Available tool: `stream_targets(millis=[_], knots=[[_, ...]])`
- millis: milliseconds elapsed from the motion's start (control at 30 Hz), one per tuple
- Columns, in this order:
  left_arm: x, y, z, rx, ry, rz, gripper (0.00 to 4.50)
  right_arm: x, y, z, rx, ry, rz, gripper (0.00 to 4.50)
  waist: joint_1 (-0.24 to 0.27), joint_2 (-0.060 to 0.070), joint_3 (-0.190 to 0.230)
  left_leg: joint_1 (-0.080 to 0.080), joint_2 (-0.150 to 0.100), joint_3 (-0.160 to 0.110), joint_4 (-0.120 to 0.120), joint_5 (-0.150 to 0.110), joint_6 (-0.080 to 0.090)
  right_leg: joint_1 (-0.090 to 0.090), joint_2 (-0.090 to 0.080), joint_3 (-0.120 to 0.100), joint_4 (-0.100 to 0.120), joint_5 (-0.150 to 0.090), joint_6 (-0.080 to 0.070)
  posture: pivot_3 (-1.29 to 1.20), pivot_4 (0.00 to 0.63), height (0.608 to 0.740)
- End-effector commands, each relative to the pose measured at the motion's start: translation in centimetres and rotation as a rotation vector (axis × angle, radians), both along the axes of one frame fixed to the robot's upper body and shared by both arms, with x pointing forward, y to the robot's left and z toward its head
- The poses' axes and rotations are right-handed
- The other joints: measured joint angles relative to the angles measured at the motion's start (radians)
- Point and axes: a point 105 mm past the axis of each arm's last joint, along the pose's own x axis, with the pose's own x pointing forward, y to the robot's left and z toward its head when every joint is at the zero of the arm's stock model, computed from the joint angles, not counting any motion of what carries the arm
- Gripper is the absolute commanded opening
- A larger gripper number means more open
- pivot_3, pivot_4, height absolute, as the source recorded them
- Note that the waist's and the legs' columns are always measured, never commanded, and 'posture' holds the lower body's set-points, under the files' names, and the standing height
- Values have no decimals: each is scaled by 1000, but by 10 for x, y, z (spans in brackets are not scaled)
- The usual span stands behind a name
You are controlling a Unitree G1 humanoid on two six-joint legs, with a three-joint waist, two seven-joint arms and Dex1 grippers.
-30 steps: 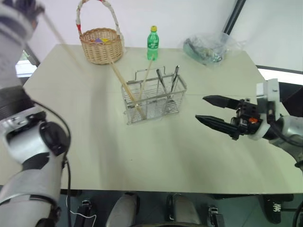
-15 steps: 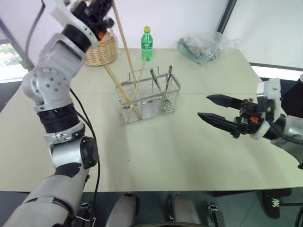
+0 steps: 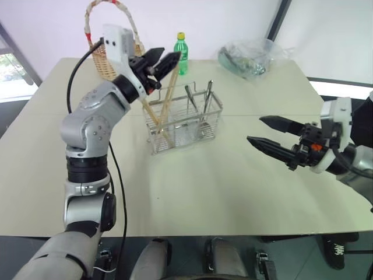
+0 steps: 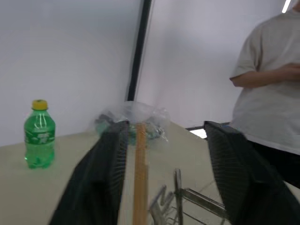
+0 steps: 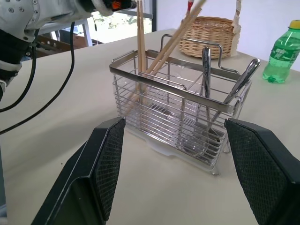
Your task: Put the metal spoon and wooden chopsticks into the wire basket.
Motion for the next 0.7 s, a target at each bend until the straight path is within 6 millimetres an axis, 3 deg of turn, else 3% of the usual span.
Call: stream_targets(millis=[33, 200, 367, 500, 700], knots=[[-17, 0, 18, 47, -116, -33, 4466, 0, -5, 13, -11, -57, -8, 3486, 0, 0, 0, 0, 0, 0, 0, 0, 0, 0, 0, 0, 0, 0, 0, 0, 150, 674], [-34, 35, 38, 228, -226, -47, 4466, 7, -18, 20, -79, -71, -6, 3486, -4, 1, 1, 1, 0, 1, -1, 0, 0, 0, 0, 0, 0, 0, 0, 0, 150, 674], [-65, 81, 33, 546, -199, -140, 4466, 16, -34, 27, -158, -75, 3, 3486, -8, 4, 2, 0, 1, 3, -2, 0, 0, -3, 1, 0, 0, -2, -4, 0, 150, 674], [-77, 113, 22, 735, -146, -114, 4466, 24, -41, 28, -189, -77, 14, 3486, -2, 6, 3, 0, 1, 3, -3, -1, 1, -2, 0, 0, -1, -3, -5, 0, 150, 674], [-87, 131, 15, 826, -122, -65, 4466, 33, -36, 21, -202, -81, 56, 3486, -1, 6, 3, -1, 1, 1, -2, -1, 1, -2, -1, 0, -1, -3, -5, 0, 150, 674]])
